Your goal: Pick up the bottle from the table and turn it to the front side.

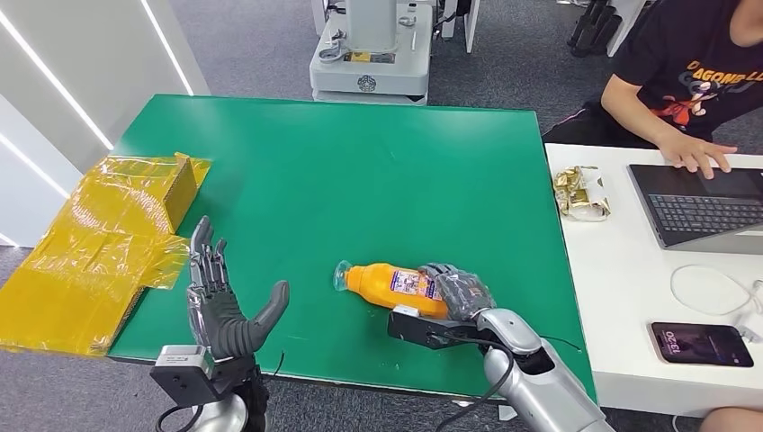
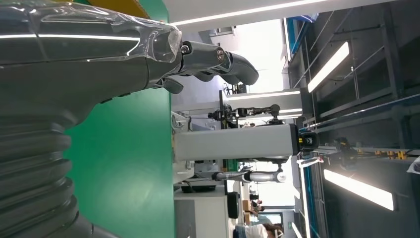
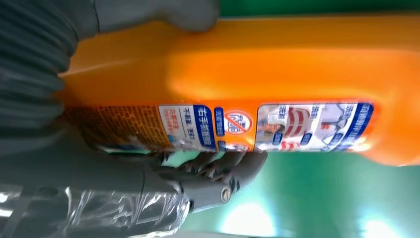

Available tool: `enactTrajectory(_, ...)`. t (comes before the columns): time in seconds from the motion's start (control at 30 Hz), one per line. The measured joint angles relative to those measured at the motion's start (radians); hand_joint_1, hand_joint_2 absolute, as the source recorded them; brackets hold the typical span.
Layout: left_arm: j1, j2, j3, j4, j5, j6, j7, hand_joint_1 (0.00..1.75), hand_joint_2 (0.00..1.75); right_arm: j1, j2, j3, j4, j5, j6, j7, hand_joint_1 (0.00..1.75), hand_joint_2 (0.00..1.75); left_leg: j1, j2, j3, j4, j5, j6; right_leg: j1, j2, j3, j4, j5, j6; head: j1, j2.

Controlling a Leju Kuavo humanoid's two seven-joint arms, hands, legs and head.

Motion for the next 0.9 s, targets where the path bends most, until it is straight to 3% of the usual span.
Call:
enactTrajectory(0.5,0.001,-0.001,0.000,0.004,0.007,0.008,-0.007,0.00,1.75,0.085,-0.004,-0.053,-0.087,-0.006,-0.056,-0.011,1.75,1.75,0.000,0.000,0.000,0.000,0.000,0.000,0.000,0.000,0.000,0.000,0.000,0.000,0.000,0.000)
enactTrajectory(0.7,0.003,-0.001,0.000,0.004,0.008,0.018,-0.019,0.00,1.75,0.151,0.007,-0.085,-0.161,0.009,-0.188,-0.075,1.75,1.75,0.000,0.000,-0.002,0.000,0.000,0.000,0.000,0.000,-0.001,0.000,0.000,0.000,0.000,0.000)
enactTrajectory(0.9,0.003,0.000,0.000,0.004,0.025,0.018,-0.027,0.00,1.75,0.193,0.031,-0.111,-0.237,0.005,-0.338,-0.211,1.75,1.75,0.000,0.000,-0.002,0.000,0.000,0.000,0.000,0.000,-0.001,0.000,0.000,0.000,0.000,0.000)
